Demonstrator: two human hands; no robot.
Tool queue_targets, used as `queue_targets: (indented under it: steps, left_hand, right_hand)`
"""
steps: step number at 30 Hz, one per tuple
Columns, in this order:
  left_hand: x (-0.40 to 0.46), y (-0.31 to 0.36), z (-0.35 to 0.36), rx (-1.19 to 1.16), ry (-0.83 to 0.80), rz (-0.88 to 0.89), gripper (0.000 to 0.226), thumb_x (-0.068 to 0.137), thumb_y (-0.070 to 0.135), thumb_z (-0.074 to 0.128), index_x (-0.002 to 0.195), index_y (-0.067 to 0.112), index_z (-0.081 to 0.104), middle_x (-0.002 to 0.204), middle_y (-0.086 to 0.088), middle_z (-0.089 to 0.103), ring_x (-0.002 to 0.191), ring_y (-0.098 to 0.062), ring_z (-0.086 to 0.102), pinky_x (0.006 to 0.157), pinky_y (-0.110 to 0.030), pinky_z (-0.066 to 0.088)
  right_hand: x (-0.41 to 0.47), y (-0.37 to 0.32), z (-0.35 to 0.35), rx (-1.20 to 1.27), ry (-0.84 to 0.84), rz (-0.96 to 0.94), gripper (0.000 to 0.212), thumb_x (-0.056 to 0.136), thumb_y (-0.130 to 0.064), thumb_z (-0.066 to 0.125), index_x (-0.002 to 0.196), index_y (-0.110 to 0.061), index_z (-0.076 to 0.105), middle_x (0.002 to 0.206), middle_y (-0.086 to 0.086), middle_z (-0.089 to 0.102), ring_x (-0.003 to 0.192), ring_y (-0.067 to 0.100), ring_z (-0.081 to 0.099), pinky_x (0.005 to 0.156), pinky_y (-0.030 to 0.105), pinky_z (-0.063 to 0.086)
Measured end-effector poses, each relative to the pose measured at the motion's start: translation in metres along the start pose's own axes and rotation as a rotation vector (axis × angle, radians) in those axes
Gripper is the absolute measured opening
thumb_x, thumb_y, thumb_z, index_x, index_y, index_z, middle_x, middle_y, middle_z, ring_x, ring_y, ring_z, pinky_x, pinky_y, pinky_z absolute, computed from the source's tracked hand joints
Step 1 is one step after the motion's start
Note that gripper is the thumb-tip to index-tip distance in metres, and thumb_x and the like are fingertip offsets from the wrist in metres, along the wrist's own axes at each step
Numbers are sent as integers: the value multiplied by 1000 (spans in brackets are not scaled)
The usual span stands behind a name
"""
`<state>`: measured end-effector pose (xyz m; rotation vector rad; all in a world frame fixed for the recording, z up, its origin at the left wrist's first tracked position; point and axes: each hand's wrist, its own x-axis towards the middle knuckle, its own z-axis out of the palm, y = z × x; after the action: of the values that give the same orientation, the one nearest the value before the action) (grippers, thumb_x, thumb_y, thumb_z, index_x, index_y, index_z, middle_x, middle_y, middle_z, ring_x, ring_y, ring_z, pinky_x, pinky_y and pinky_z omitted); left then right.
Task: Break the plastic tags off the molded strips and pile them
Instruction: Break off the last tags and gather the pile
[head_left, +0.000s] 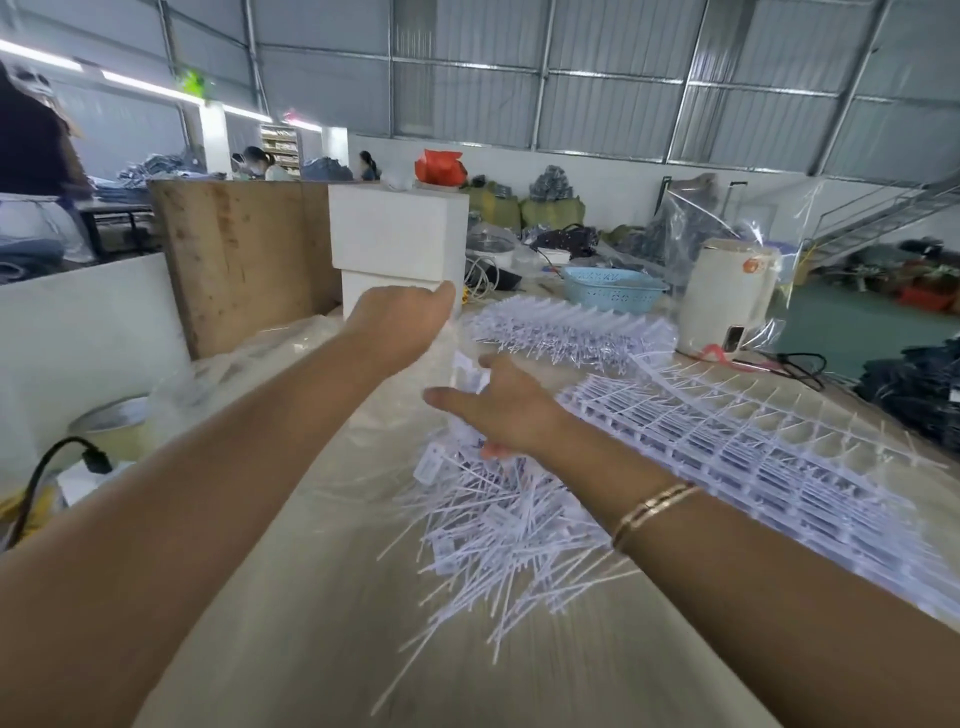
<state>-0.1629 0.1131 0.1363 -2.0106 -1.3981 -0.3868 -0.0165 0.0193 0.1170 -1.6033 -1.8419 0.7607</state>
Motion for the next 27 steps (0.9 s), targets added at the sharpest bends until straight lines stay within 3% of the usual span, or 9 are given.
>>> queue_targets:
  steps: [3, 5, 7, 11, 15, 18, 21, 24, 27]
  left_hand:
    - [-8, -2, -15, 24, 114, 94, 15, 97, 22, 47, 106, 11, 46, 74, -8, 65, 63, -32, 62, 47, -30, 27]
    - [-19, -11, -20, -73, 226, 161, 25, 91, 33, 58, 102, 11, 52, 73, -9, 67, 59, -31, 62, 48, -28, 33]
    - [-28, -32, -16, -62, 259, 176, 42, 79, 42, 70, 106, 13, 56, 88, -10, 67, 74, -31, 63, 55, -33, 46]
    - [-54, -84, 10, -42, -37, -287, 53, 80, 29, 66, 128, 15, 48, 125, -13, 47, 112, -35, 47, 86, -47, 41]
    - [-53, -101, 21, -698, -181, -748, 28, 93, 23, 49, 111, 6, 63, 113, -19, 62, 93, -32, 59, 80, -38, 51]
    - [-31, -89, -4, -976, 295, -872, 35, 96, 26, 38, 102, -3, 58, 99, -24, 63, 86, -35, 60, 80, -41, 51]
    - [-25, -61, -43, -837, 851, -522, 22, 89, 26, 37, 95, 13, 54, 77, 3, 54, 69, -8, 49, 67, -17, 41]
    - [-30, -37, -48, -572, 506, -264, 9, 85, 26, 50, 94, 24, 50, 73, 6, 55, 71, -10, 55, 68, -31, 45]
    - [-39, -25, -21, -267, 12, -339, 20, 92, 33, 43, 93, 18, 56, 103, -12, 62, 112, -29, 49, 86, -40, 43]
  right_hand:
    - [51, -13, 26, -210, -53, -10, 68, 88, -55, 50, 135, -8, 37, 126, 10, 56, 94, 24, 64, 74, 28, 51]
    - [70, -22, 30, -143, -66, 6, 35, 99, -32, 38, 118, -6, 51, 109, 12, 67, 67, 17, 65, 59, 22, 49]
    - [78, -27, 24, 212, -73, 49, 28, 101, -19, 33, 118, -9, 53, 95, 14, 71, 42, 14, 55, 40, 20, 36]
    - [79, -13, 1, 700, -114, -8, 30, 102, -29, 28, 117, -21, 52, 87, 12, 73, 36, 12, 48, 47, 24, 30]
    - [80, -2, -10, 672, -188, 118, 32, 102, -30, 32, 124, -16, 52, 88, 18, 72, 49, 17, 62, 42, 18, 43]
    - [90, -9, -10, 781, -141, 32, 39, 103, -31, 31, 130, -11, 49, 112, 21, 65, 78, 21, 69, 70, 28, 56]
    - [102, -15, -12, 1031, -10, -146, 32, 101, -25, 32, 126, -17, 51, 113, 6, 66, 100, 14, 63, 104, 34, 37]
    - [99, 1, -15, 772, -14, -6, 33, 101, -34, 35, 124, -16, 51, 128, 7, 55, 115, 20, 56, 104, 32, 36]
    - [67, 26, -26, 365, -104, 72, 42, 94, -17, 53, 134, -13, 40, 117, 10, 52, 91, 22, 61, 58, 19, 44]
